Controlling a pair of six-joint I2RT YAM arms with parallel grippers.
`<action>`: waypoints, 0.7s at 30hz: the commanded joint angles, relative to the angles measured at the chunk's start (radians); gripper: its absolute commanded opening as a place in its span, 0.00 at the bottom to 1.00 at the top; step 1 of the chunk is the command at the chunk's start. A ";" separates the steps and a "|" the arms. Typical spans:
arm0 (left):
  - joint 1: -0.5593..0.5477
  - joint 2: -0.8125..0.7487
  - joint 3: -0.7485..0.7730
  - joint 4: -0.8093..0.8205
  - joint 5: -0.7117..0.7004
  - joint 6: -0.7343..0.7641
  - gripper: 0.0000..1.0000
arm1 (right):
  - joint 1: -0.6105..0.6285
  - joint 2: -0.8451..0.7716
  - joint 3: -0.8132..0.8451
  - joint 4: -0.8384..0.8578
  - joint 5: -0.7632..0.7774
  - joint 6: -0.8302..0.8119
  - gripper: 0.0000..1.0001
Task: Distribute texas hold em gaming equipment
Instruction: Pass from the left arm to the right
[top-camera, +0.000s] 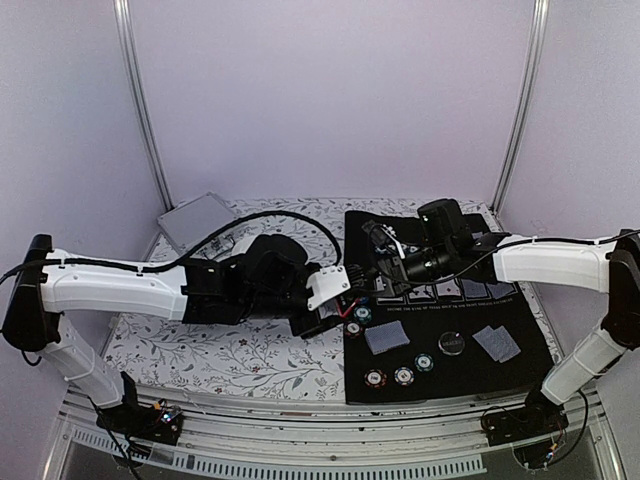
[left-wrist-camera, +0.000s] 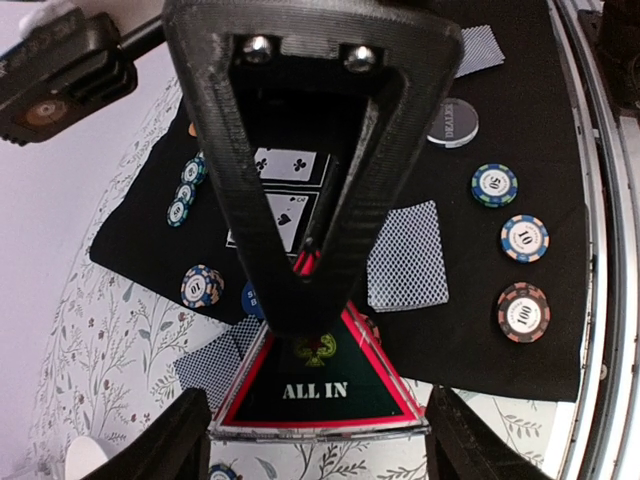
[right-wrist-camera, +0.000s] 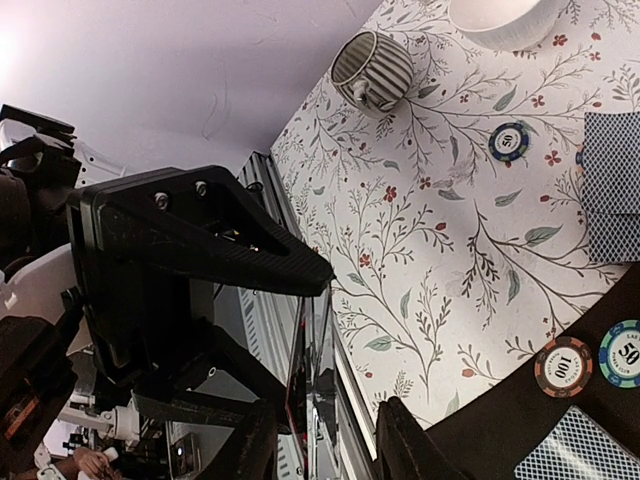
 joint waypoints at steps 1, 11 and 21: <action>-0.014 -0.018 0.011 0.019 -0.021 0.013 0.58 | 0.004 0.005 0.018 0.003 -0.023 -0.009 0.36; -0.014 -0.025 0.002 0.032 -0.034 0.018 0.58 | 0.003 -0.003 0.032 -0.034 -0.031 -0.024 0.02; -0.016 -0.021 -0.012 0.054 -0.117 -0.053 0.98 | -0.104 -0.067 0.024 -0.115 0.014 -0.069 0.02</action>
